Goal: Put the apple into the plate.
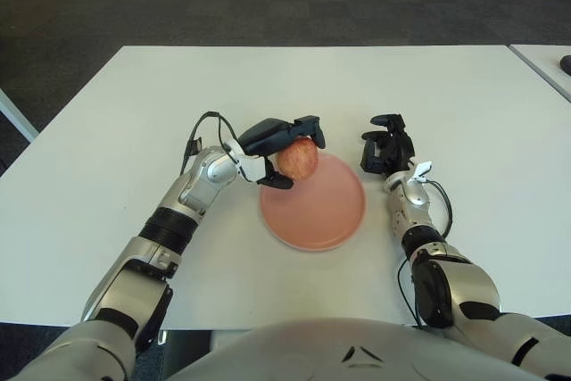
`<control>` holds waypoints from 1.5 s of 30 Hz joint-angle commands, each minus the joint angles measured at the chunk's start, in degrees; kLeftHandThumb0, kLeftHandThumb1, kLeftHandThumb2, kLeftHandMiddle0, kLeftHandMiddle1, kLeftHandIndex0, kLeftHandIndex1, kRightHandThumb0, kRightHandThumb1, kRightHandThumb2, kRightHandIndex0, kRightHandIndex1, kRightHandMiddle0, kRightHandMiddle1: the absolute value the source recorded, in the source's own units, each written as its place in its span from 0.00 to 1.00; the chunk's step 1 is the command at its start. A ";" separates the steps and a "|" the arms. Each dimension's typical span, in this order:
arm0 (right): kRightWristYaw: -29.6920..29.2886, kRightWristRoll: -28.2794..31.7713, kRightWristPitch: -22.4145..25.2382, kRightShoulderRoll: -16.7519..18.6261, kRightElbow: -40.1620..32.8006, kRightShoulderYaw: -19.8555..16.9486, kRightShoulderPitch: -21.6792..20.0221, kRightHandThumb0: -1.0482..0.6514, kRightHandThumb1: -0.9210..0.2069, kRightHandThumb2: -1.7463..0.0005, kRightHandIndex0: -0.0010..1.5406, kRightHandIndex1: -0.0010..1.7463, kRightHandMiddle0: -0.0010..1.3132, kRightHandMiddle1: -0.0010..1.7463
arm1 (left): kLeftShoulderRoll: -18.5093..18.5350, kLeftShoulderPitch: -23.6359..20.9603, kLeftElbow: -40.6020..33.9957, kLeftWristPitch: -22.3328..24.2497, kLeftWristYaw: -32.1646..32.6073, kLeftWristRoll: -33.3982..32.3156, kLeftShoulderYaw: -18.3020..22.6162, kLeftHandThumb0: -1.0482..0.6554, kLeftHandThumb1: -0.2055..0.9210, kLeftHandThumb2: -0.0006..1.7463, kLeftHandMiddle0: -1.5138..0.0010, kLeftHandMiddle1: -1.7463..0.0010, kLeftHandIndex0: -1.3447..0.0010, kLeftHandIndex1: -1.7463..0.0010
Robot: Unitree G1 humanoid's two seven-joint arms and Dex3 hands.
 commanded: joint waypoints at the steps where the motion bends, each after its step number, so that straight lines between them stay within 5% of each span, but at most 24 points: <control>1: -0.26 -0.04 1.36 0.59 1.01 0.27 1.38 0.93 0.68 0.13 0.48 1.00 0.72 1.00 | 0.10 -1.76 0.80 -1.13 -0.10 -1.06 0.39 0.61 0.39 0.79 0.56 0.00 0.61 0.08; 28: 0.14 0.35 1.16 0.44 1.06 0.22 1.10 0.93 0.68 0.14 0.48 1.00 0.72 1.00 | 0.56 -3.96 4.34 -4.87 -1.44 -1.74 -0.04 0.61 0.40 0.76 0.57 0.00 0.57 0.13; 30: 0.23 0.41 1.11 0.40 1.09 0.18 1.10 0.93 0.67 0.14 0.48 1.00 0.72 1.00 | 0.63 -4.09 4.42 -4.92 -1.68 -1.61 -0.13 0.46 0.53 0.68 0.58 0.00 0.61 0.05; 33: 0.37 0.51 0.99 0.40 1.29 0.09 1.08 0.93 0.67 0.14 0.48 1.00 0.71 1.00 | 1.01 -4.34 4.46 -5.14 -2.15 -1.20 -0.32 0.39 0.59 0.64 0.59 0.00 0.64 0.02; 45: 0.82 0.64 1.57 0.30 1.41 -0.17 1.00 0.93 0.67 0.14 0.48 1.00 0.70 1.00 | 2.10 -4.78 4.43 -5.68 -3.24 -0.64 -0.81 0.36 0.61 0.63 0.65 0.00 0.64 0.00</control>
